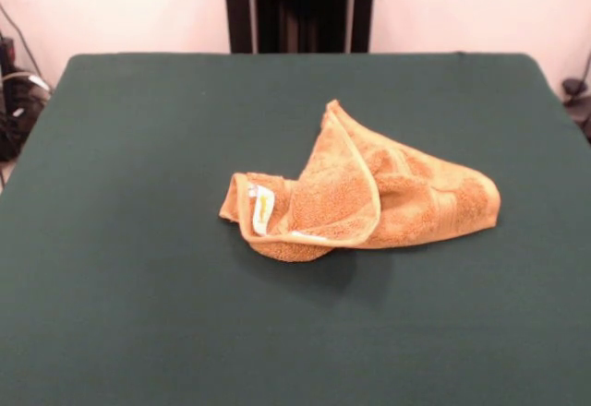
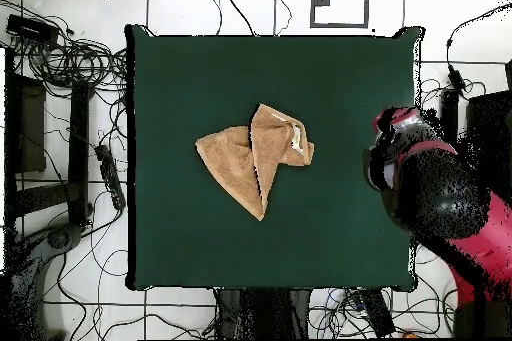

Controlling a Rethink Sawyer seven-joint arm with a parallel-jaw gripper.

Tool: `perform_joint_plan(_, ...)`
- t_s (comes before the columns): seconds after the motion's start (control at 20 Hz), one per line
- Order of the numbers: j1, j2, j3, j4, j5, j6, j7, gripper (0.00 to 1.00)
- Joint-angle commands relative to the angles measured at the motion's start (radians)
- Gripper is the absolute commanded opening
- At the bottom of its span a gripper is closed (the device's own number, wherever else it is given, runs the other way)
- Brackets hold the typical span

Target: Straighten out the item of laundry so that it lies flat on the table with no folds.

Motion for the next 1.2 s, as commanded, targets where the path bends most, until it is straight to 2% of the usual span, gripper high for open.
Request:
perform_joint_plan(0.05,0.073,0.098,-0.038,0.117,0.092,-0.066,0.322,1.00)
perform_joint_plan(0.6,0.076,0.194,-0.021,0.122,0.177,-0.196,0.274,1.00)
perform_joint_plan(0.85,0.085,0.236,0.008,0.135,0.234,-0.274,0.302,1.00)
perform_joint_plan(1.2,0.120,0.243,0.016,0.166,0.302,-0.349,0.343,1.00)
